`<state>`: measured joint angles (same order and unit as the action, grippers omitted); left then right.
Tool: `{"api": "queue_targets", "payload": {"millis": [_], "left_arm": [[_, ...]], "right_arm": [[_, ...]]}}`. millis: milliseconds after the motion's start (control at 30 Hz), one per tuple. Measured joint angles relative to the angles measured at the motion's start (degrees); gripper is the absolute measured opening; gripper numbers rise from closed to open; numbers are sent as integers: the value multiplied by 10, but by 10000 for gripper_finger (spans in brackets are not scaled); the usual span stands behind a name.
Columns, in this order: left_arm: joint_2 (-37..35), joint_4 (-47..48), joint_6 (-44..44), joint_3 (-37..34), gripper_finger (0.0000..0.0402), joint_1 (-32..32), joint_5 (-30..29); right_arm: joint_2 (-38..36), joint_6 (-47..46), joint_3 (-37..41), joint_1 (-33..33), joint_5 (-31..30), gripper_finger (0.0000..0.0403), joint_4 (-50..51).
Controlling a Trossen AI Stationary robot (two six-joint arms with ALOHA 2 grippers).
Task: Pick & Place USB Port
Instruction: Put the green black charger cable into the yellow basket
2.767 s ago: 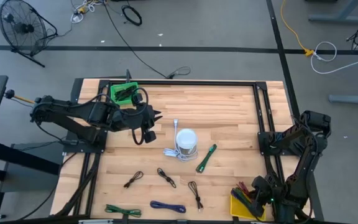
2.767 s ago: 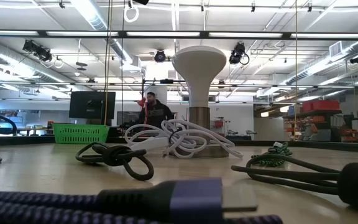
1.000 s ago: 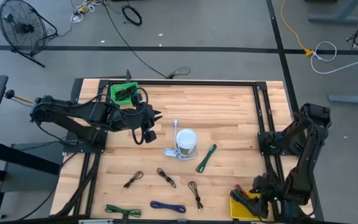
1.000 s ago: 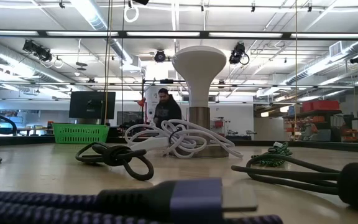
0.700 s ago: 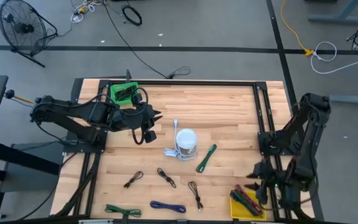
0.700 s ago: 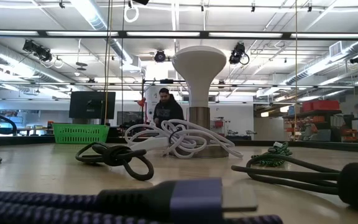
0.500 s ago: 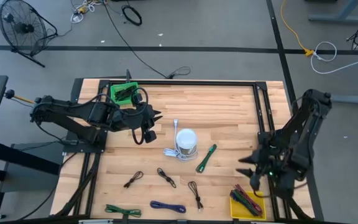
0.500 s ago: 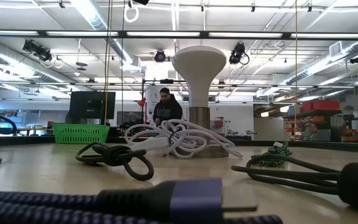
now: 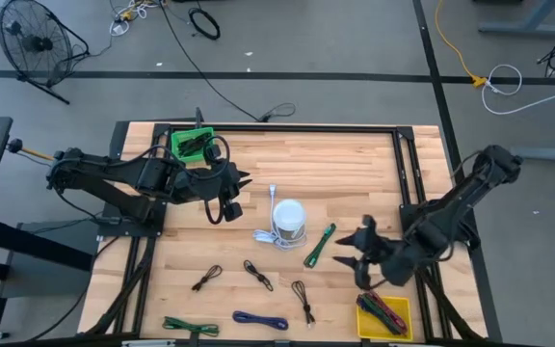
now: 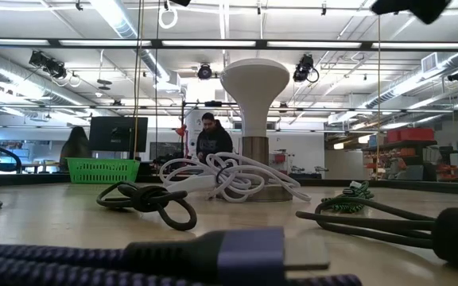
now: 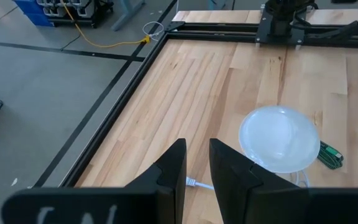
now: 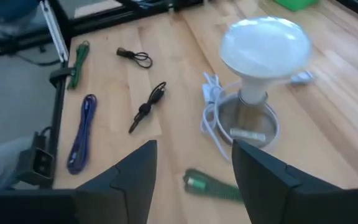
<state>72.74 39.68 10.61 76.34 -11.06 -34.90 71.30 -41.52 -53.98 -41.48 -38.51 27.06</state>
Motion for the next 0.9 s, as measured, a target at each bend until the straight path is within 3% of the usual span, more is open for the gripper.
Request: {"api": "queue_targets", "payload": {"millis": [333, 600, 900], "left_arm": [[0, 1, -8, 0, 76, 0, 0], [0, 0, -19, 0, 76, 0, 0], [0, 0, -23, 0, 76, 0, 0]], "right_arm": [[83, 151, 0, 70, 54, 207, -104], [109, 133, 0, 109, 22, 207, 15], [115, 186, 0, 160, 62, 207, 68]]}}
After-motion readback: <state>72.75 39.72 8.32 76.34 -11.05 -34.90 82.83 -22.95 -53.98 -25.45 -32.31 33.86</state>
